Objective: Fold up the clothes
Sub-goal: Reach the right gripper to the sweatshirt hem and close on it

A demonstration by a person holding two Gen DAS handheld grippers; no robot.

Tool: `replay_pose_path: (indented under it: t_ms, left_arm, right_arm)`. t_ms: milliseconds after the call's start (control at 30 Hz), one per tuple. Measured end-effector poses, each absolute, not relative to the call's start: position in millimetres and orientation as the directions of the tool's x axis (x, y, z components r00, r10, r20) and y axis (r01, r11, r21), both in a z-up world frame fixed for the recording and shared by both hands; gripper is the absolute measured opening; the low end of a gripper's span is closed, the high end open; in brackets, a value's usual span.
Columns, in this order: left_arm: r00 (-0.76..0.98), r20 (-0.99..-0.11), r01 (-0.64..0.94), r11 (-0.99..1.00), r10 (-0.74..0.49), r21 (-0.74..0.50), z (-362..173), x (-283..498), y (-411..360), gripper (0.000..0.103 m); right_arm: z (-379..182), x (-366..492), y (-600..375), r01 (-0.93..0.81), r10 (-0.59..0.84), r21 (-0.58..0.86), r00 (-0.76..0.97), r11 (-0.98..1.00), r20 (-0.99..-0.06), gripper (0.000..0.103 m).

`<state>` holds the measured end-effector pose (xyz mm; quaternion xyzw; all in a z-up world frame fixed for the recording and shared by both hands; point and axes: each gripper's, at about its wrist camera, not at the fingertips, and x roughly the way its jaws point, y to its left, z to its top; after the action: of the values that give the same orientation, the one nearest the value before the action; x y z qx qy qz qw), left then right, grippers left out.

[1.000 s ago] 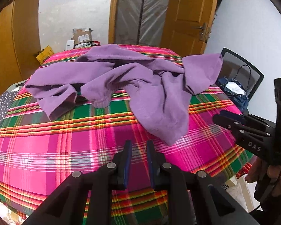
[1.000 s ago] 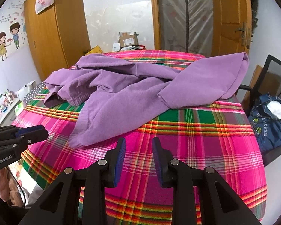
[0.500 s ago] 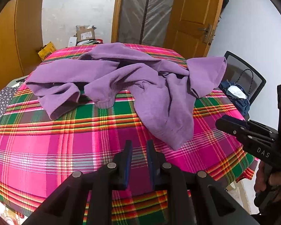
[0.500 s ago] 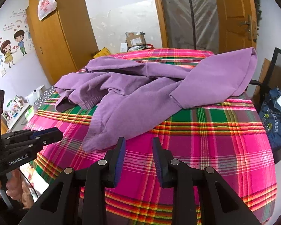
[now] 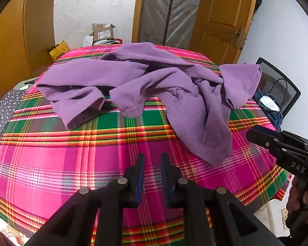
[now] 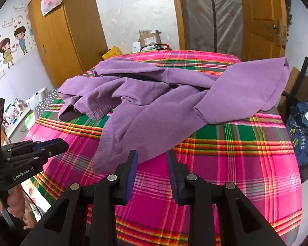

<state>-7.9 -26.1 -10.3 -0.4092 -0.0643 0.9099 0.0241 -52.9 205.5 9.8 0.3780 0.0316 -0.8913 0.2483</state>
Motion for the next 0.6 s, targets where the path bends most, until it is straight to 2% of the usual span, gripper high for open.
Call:
replay_pose_path:
  t_ms: [600]
  left_arm:
    - [-0.65, -0.755, 0.037, -0.989, 0.085, -0.143, -5.2, -34.1, -45.8, 0.016]
  right_arm:
    - [27.0, -76.1, 173.8, 0.516, -0.424, 0.09, -0.578, -0.852, -0.697, 0.03]
